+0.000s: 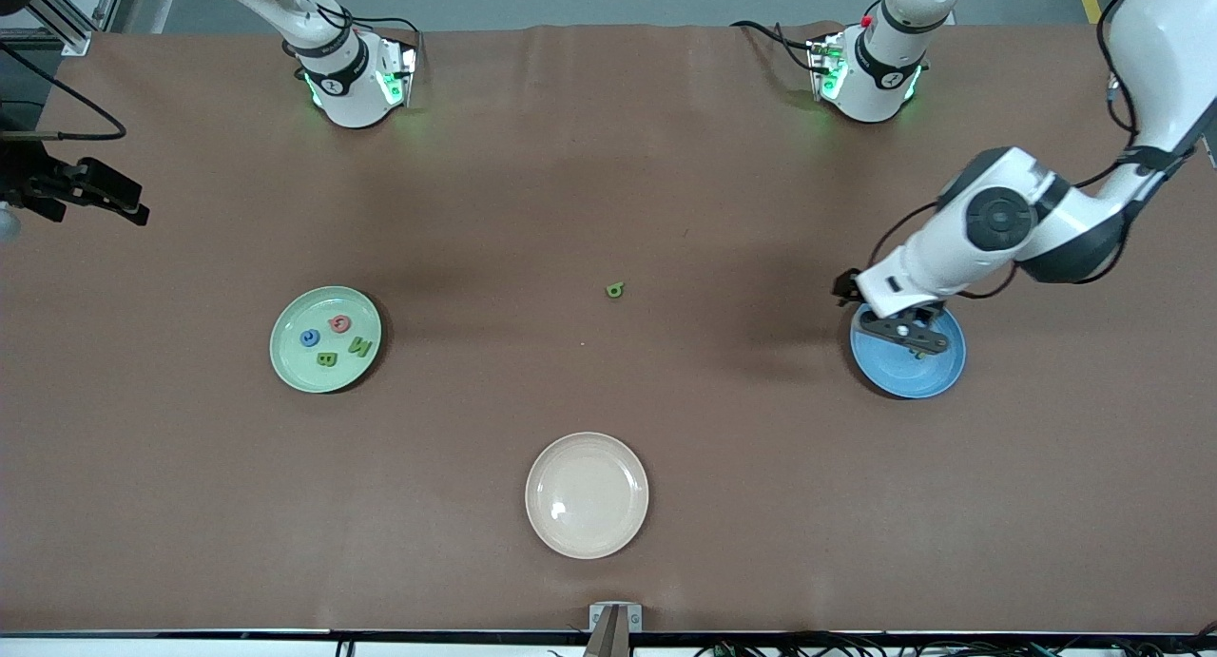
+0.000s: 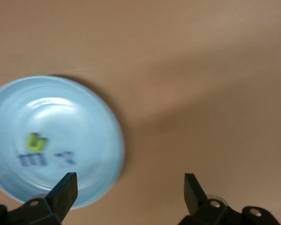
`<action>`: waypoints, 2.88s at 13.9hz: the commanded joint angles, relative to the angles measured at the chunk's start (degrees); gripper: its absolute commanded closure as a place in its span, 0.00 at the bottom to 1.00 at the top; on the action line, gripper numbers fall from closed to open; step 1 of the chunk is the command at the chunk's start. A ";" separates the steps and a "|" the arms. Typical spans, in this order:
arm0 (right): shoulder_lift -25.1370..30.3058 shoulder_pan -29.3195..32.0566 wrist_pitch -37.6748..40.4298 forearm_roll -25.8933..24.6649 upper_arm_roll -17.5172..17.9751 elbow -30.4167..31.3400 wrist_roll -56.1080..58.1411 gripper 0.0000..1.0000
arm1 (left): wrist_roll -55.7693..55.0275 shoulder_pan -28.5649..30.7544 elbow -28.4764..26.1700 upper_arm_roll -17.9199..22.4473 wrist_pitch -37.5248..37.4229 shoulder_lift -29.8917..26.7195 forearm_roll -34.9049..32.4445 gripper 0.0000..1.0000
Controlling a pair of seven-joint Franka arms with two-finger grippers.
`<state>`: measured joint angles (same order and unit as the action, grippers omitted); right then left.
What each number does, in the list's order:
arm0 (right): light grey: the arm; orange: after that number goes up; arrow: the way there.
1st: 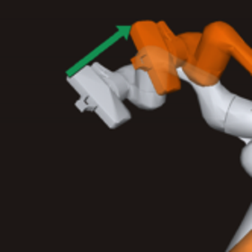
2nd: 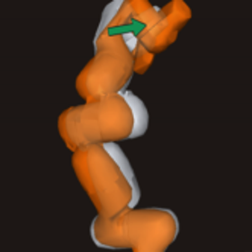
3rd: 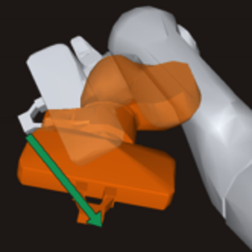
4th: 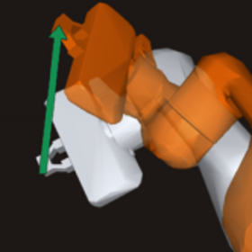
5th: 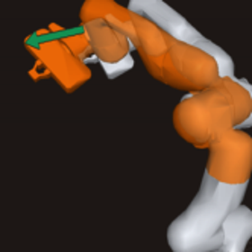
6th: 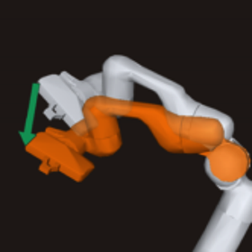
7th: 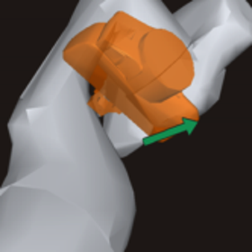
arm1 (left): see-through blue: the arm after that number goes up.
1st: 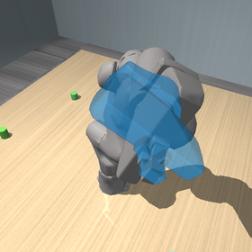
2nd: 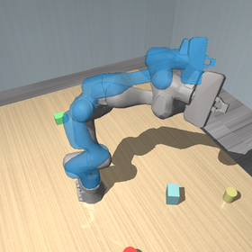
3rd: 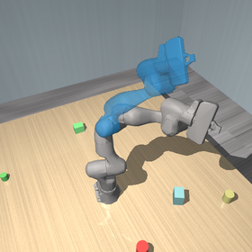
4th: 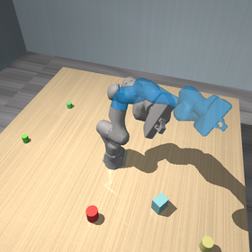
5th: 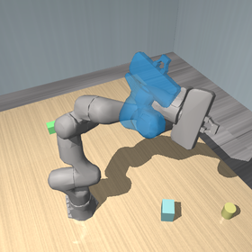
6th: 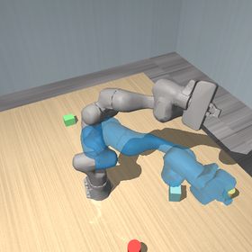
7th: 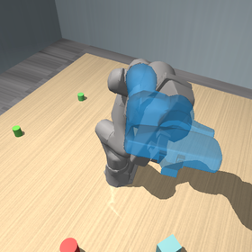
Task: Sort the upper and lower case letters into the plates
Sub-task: 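Move the left gripper over the green a and lower toward it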
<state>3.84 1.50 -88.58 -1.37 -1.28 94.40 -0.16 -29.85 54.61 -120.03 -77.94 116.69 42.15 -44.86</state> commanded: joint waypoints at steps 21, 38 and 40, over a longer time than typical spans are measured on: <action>1.79 0.44 -1.60 1.55 -0.13 2.80 2.45 0.00 | -56.28 -65.94 24.32 35.23 12.34 7.15 11.99 0.07; 1.88 1.23 -1.42 3.40 -0.22 2.80 2.09 0.00 | -57.25 -70.25 24.67 38.74 16.03 8.47 12.08 0.14; 1.88 1.23 -1.60 3.22 -0.13 2.80 2.09 0.00 | -57.25 -70.51 24.67 38.83 16.03 8.56 11.99 0.17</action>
<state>3.96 1.78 -89.64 1.58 -2.00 95.56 1.79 -86.78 -14.67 -96.38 -39.99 132.38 50.36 -33.73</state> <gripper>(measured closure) 0.000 0.137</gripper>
